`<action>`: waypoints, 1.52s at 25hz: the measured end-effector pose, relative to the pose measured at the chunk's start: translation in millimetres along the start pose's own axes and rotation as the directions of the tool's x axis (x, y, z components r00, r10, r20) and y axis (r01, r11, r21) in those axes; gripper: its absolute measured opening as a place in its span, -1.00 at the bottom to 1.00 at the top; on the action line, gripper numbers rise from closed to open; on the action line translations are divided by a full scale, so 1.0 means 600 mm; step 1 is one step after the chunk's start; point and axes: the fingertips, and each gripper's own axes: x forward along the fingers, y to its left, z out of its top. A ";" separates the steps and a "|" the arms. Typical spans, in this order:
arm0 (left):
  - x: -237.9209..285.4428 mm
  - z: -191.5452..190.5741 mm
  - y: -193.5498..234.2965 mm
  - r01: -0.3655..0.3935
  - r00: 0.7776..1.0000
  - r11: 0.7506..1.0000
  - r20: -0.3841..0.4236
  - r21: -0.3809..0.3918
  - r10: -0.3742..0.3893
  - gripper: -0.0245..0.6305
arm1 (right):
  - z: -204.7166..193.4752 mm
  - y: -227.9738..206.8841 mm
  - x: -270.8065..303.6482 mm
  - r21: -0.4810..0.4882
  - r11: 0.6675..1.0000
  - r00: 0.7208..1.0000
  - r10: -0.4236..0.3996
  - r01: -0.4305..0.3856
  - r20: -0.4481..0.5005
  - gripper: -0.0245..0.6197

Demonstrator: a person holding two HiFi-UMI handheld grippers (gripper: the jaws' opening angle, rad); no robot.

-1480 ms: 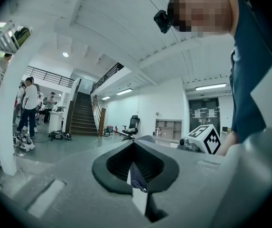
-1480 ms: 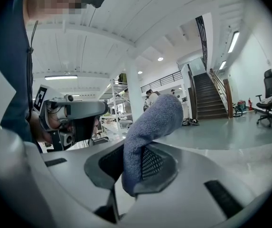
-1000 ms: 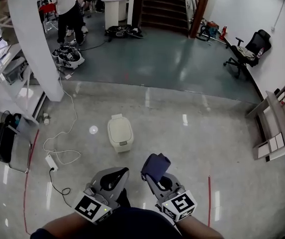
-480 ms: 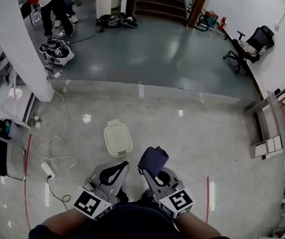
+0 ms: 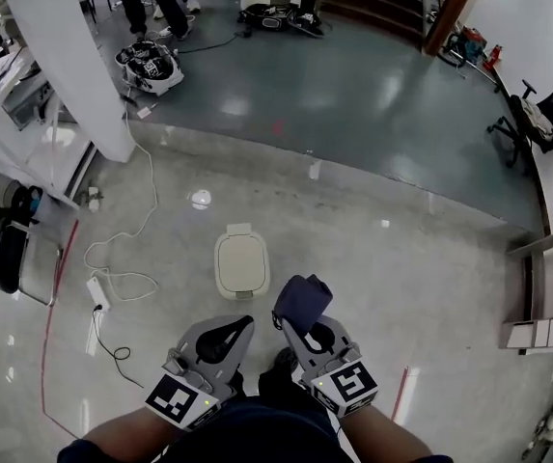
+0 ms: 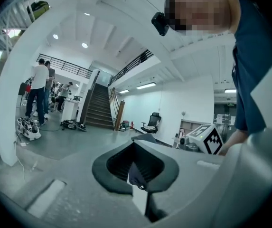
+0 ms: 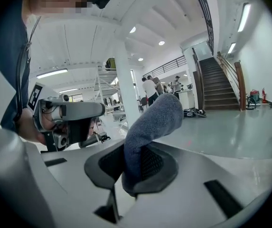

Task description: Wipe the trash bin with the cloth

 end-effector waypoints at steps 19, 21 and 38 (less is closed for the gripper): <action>0.085 -0.352 0.220 -0.207 0.977 0.978 -0.049 -0.024 0.206 -0.93 | -0.318 -0.159 0.333 -0.085 0.993 0.994 0.081 -0.087 -0.075 -0.76; 0.087 -0.397 0.248 -0.219 0.975 0.976 -0.043 -0.021 0.218 -0.93 | -0.361 -0.169 0.376 -0.102 0.991 0.994 0.082 -0.089 -0.079 -0.76; 0.094 -0.691 0.448 -0.292 0.956 0.955 0.009 0.042 0.292 -0.93 | -0.595 -0.266 0.669 -0.364 0.920 0.984 0.093 -0.145 -0.154 -0.76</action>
